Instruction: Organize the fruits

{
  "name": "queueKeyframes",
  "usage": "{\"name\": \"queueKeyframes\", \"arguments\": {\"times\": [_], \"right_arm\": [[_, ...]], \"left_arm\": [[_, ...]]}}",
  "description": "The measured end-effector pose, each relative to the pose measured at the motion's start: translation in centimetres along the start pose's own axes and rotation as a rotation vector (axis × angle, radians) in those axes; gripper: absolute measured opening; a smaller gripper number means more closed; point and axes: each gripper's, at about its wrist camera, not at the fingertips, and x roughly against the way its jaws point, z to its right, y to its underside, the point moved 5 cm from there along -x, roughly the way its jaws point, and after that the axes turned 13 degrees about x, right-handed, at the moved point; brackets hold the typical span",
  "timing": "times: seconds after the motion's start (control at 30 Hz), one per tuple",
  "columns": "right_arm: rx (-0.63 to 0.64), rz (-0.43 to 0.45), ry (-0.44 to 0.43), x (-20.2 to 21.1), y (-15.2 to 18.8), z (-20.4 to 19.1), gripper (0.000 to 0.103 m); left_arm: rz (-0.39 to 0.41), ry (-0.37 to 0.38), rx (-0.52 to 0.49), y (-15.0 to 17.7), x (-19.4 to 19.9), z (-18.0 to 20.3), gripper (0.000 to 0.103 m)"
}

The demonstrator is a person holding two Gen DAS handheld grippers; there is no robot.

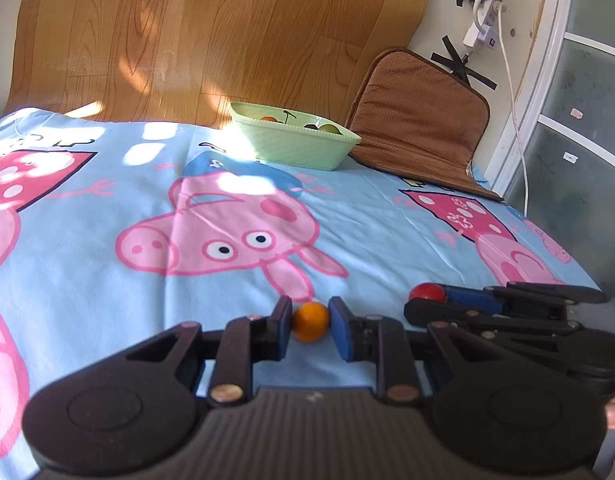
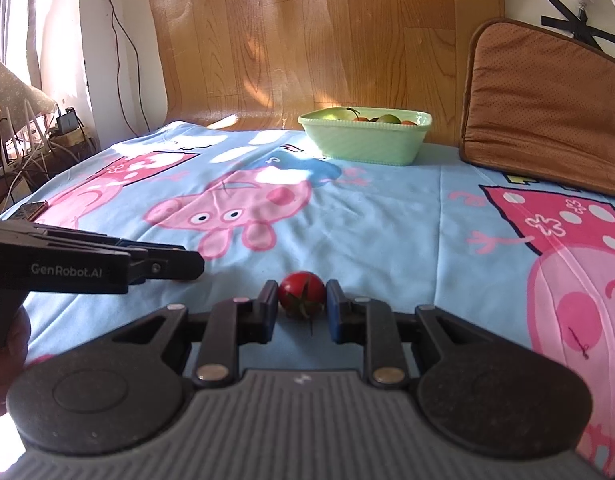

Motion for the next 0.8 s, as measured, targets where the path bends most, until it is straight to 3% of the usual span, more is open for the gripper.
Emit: {"name": "queueKeyframes", "arguments": {"times": [0.8], "right_arm": [[-0.002,-0.005,-0.007,-0.13,0.10,-0.19,0.028]], "left_arm": [[0.000,0.005,0.007,-0.03,0.10,-0.09,0.022]]}}
